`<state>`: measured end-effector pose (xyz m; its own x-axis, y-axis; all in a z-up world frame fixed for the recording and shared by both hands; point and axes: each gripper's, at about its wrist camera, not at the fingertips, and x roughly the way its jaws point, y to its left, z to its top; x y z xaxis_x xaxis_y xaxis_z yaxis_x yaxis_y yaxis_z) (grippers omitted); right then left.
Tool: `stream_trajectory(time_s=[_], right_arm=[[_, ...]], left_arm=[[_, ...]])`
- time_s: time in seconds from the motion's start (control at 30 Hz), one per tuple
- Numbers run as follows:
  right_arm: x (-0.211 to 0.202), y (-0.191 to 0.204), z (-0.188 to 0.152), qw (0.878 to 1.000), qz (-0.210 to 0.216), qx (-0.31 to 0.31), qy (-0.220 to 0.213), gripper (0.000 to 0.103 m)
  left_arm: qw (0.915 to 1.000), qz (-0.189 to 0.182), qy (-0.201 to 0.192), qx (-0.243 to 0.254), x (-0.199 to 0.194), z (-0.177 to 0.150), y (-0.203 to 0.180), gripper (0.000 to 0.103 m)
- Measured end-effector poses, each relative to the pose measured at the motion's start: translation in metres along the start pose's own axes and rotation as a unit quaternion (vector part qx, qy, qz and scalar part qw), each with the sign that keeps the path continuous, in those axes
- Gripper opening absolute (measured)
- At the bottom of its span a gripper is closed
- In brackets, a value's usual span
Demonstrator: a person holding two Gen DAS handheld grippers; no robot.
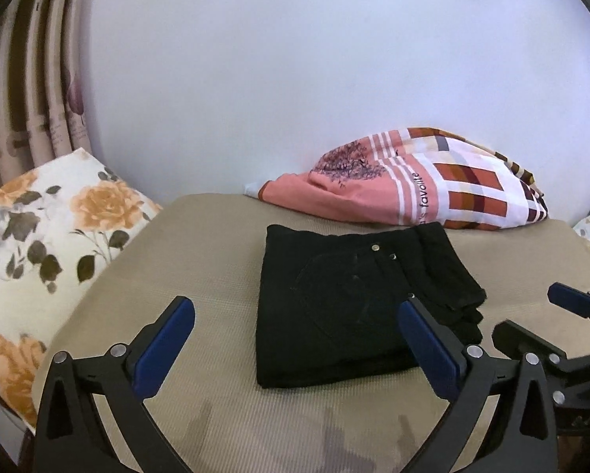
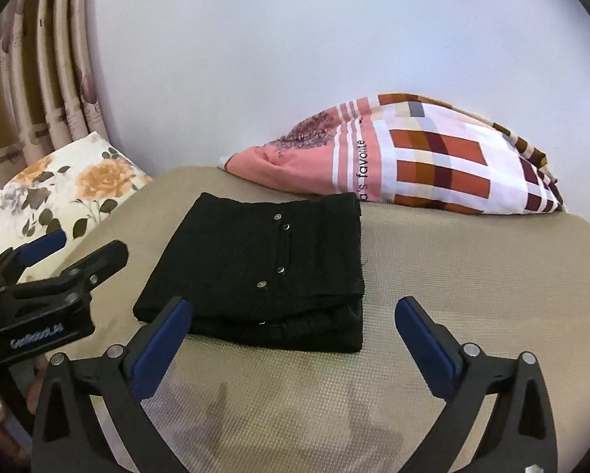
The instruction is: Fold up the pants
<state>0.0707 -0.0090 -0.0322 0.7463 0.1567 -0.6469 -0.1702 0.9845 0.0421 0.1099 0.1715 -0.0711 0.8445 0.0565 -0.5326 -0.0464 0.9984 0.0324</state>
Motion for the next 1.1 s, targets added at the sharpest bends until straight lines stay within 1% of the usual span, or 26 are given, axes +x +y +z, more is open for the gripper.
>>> stream_trajectory(time_s=[0.13,0.23,0.3,0.4,0.5,0.6,0.63,0.7,0.77,0.83,0.9,0.97,1.0,1.1], right_arm=[[-0.01,0.001,-0.001,1.0,-0.007,0.002,0.002,0.102],[-0.016,0.004,-0.001,1.0,-0.014,-0.004,0.002,0.102],[-0.02,0.005,-0.001,1.0,-0.015,-0.007,0.002,0.102],[-0.025,0.005,0.0,1.0,-0.016,-0.006,-0.001,0.102],[-0.031,0.004,0.002,1.0,-0.02,-0.003,-0.004,0.102],[-0.036,0.002,0.001,1.0,-0.013,0.0,-0.006,0.102],[-0.038,0.001,0.001,1.0,-0.012,0.001,-0.008,0.102],[-0.042,0.0,0.0,1.0,-0.01,0.002,-0.01,0.102],[-0.045,0.0,0.0,1.0,-0.01,0.002,-0.012,0.102],[-0.048,-0.001,0.0,1.0,-0.009,0.002,-0.013,0.102],[-0.051,-0.001,-0.001,1.0,-0.01,0.001,-0.015,0.102],[-0.053,-0.001,-0.001,1.0,-0.011,0.0,-0.016,0.102],[-0.053,-0.001,-0.001,1.0,-0.01,-0.001,-0.017,0.102],[-0.055,0.002,-0.002,1.0,-0.016,-0.008,-0.019,0.102]], left_arm=[[0.9999,0.007,-0.011,0.002,-0.017,0.0,-0.003,0.103],[0.9998,0.007,-0.02,-0.004,-0.029,0.002,-0.002,0.103],[0.9995,0.016,-0.024,-0.01,-0.035,0.004,0.0,0.103],[0.9991,0.018,-0.033,-0.02,-0.045,0.005,0.003,0.103],[0.9983,0.031,-0.043,-0.022,-0.054,0.008,0.004,0.103],[0.9973,0.045,-0.056,-0.013,-0.063,0.012,0.002,0.103],[0.9965,0.058,-0.061,-0.003,-0.067,0.014,-0.002,0.103],[0.9948,0.071,-0.072,0.011,-0.073,0.016,-0.007,0.103],[0.9924,0.088,-0.085,0.018,-0.078,0.017,-0.01,0.103],[0.9921,0.096,-0.078,0.022,-0.08,0.018,-0.013,0.103],[0.9939,0.085,-0.068,0.018,-0.081,0.019,-0.013,0.103],[0.9967,0.062,-0.051,0.013,-0.079,0.019,-0.013,0.103],[0.9968,0.062,-0.047,0.015,-0.079,0.019,-0.014,0.103],[0.9952,0.082,-0.048,0.022,-0.08,0.016,-0.018,0.103]])
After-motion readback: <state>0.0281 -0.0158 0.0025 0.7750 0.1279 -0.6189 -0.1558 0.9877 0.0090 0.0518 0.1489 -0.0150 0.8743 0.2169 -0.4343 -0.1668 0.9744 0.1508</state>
